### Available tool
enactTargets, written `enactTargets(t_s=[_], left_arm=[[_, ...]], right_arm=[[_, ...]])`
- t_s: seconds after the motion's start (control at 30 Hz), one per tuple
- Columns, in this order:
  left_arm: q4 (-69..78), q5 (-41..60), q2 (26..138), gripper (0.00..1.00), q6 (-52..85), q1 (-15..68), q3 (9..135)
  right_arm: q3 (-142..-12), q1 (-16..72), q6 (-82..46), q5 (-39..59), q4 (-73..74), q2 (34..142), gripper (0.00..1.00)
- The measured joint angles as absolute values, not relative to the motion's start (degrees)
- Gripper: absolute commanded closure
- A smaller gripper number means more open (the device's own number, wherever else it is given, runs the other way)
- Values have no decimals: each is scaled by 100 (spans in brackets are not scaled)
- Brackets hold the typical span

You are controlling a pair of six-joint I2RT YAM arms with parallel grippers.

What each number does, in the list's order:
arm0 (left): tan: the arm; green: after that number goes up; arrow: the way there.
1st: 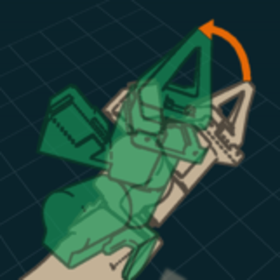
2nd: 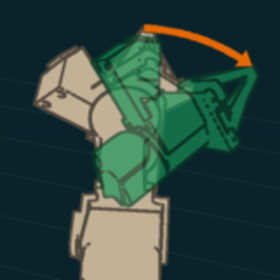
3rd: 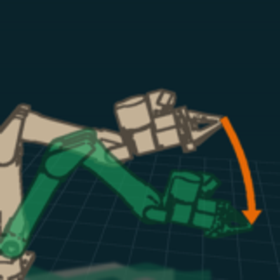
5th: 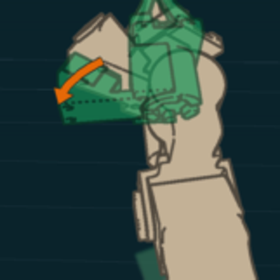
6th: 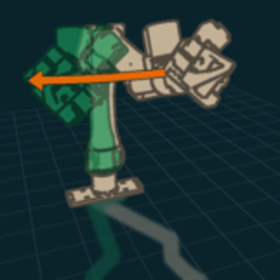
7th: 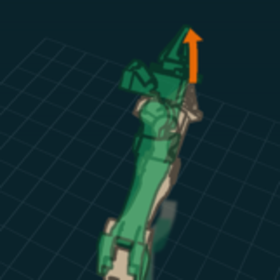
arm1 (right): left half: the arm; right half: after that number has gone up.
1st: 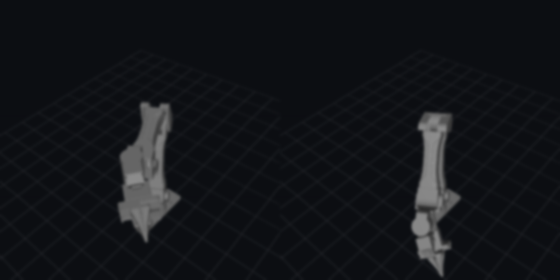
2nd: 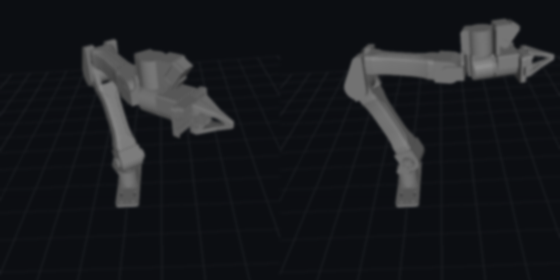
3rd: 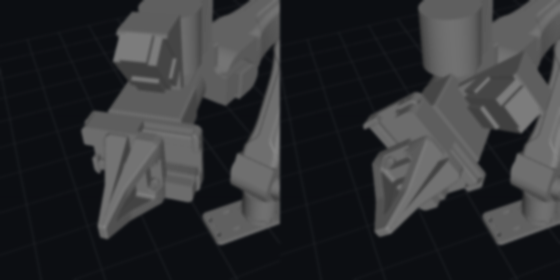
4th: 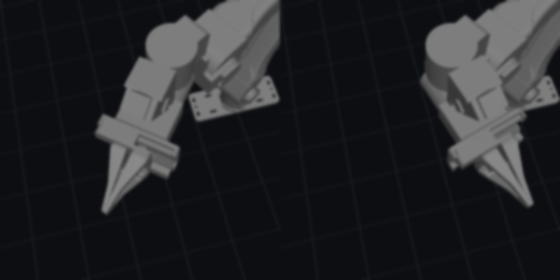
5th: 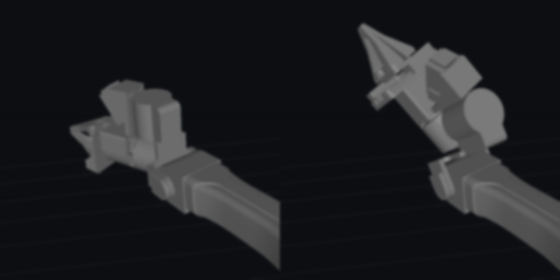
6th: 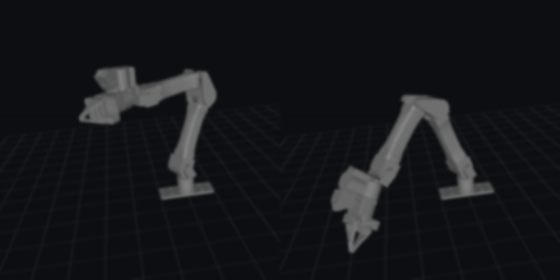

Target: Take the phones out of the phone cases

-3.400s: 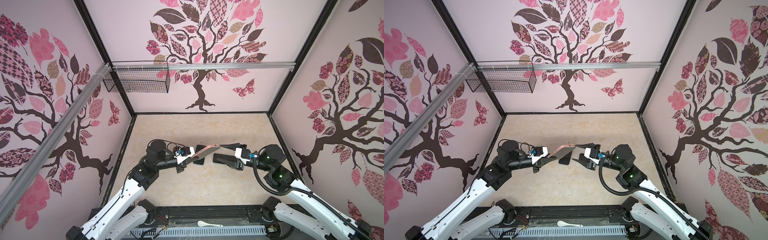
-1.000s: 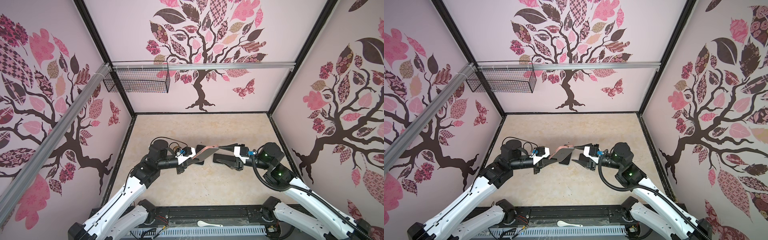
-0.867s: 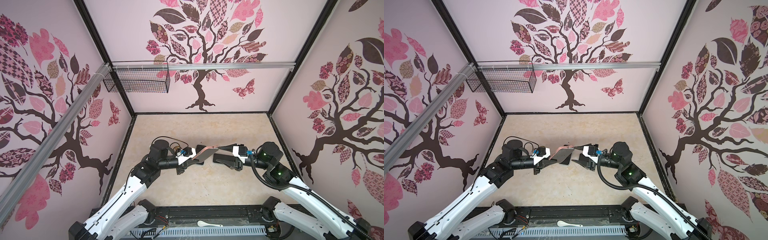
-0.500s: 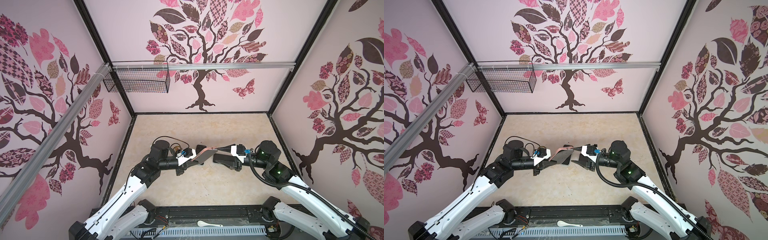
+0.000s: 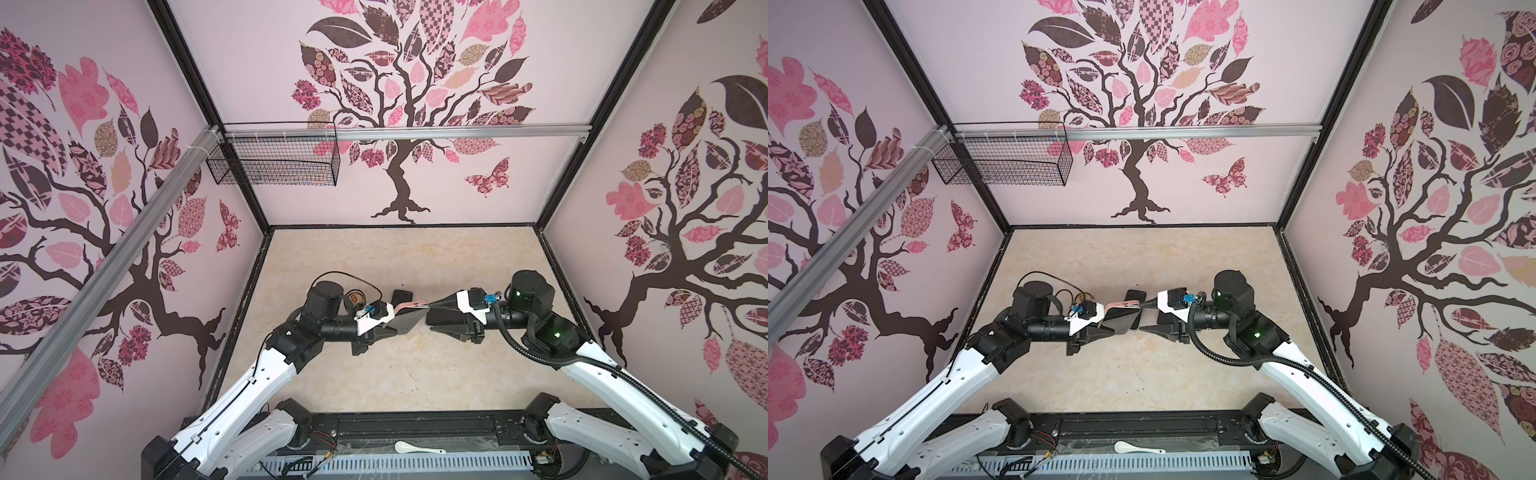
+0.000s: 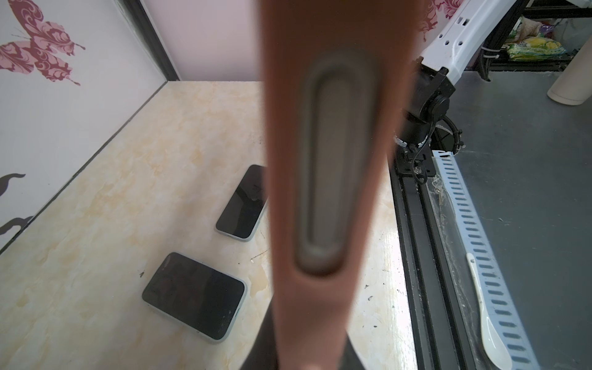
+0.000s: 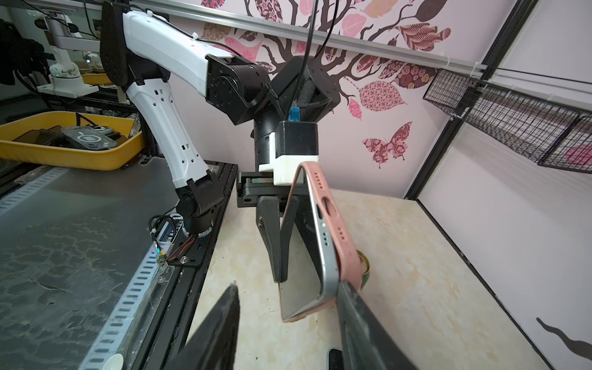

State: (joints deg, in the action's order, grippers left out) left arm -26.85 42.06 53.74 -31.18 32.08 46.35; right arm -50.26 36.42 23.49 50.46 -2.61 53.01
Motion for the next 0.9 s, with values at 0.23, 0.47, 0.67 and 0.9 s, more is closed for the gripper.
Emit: enactTargets(t_s=[0.23,0.47,0.67,0.9], left_arm=[[-2864,4154,5439,100,-3131,3208,4639],[-3039,4119,5548,100,-3175,3205,4733],[-3168,4206,5717,100,-3465,3334,4960],[-3188,4316,5717,100,-3562,3343,4963]], right_arm=[[-5043,3701,2368,4746,-484,5330,50],[-4980,3701,2156,4724,-377,5376,49],[-4919,3817,2075,5194,-174,5450,46],[-4845,3820,1938,5472,30,5454,46]])
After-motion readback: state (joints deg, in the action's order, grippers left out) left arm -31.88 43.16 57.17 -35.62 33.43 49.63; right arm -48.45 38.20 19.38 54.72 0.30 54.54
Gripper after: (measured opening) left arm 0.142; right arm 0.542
